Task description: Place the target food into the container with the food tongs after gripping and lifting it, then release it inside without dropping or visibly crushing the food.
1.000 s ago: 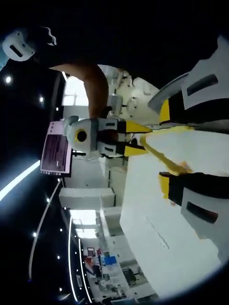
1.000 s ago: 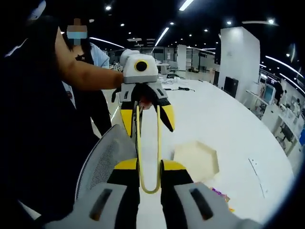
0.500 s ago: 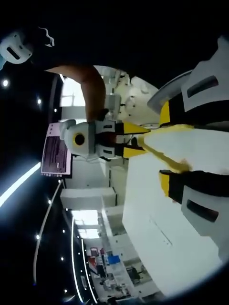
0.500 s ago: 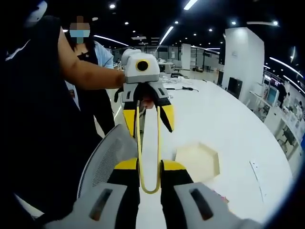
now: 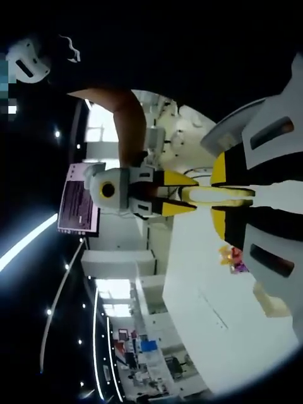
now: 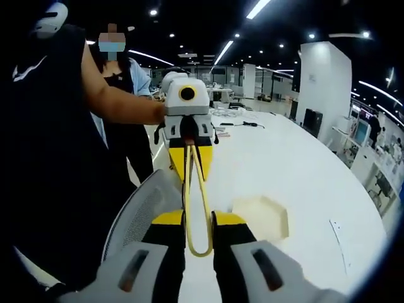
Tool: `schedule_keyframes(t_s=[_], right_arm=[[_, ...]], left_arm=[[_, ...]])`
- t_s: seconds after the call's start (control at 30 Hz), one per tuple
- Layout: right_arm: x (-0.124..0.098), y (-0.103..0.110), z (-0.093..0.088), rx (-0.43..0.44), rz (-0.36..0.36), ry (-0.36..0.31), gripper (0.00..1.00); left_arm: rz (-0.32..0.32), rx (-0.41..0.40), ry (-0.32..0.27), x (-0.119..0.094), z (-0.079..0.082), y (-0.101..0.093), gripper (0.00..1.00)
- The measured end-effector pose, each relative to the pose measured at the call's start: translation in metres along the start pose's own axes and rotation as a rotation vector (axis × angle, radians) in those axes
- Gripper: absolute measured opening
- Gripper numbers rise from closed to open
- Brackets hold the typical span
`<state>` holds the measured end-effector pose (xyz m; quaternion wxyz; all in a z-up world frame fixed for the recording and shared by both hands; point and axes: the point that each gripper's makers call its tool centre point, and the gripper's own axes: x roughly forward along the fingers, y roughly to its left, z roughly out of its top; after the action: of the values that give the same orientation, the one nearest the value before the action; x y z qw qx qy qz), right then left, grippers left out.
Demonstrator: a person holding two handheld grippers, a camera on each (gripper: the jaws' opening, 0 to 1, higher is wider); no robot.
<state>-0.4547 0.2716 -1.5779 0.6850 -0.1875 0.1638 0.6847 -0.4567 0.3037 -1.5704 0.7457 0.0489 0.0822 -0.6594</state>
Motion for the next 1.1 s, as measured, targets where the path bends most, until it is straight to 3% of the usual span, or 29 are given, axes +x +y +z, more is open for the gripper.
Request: schedule_keyframes(t_s=[0.1,0.27,0.37,0.57,0.77,1.0,1.1], right_arm=[[-0.002,-0.003,0.004,-0.008,-0.013,-0.025,0.16],[-0.008,-0.015,0.011,0.016,-0.071,-0.099,0.38],[-0.013,-0.016,0.015,0.056,-0.077,-0.144,0.39],[-0.016,-0.015,0.029,0.101,-0.090,-0.258,0.53],[-0.016,-0.013,0.047,0.116,-0.093,-0.386,0.40],[-0.019,-0.012,0.063,0.207,-0.068,-0.522,0.30],[-0.019,-0.013,0.063,0.210,-0.071,-0.530,0.30]], left_arm=[[0.006,-0.009,-0.009,-0.001,0.003,0.001,0.05],[0.031,-0.039,-0.052,-0.007,0.010,0.009,0.05],[0.039,-0.082,-0.125,-0.010,0.024,0.011,0.05],[0.017,-0.105,-0.171,-0.009,0.037,0.008,0.05],[-0.012,-0.138,-0.225,-0.008,0.048,0.009,0.06],[-0.026,-0.181,-0.281,-0.012,0.056,0.008,0.07],[-0.029,-0.200,-0.301,-0.012,0.058,0.008,0.07]])
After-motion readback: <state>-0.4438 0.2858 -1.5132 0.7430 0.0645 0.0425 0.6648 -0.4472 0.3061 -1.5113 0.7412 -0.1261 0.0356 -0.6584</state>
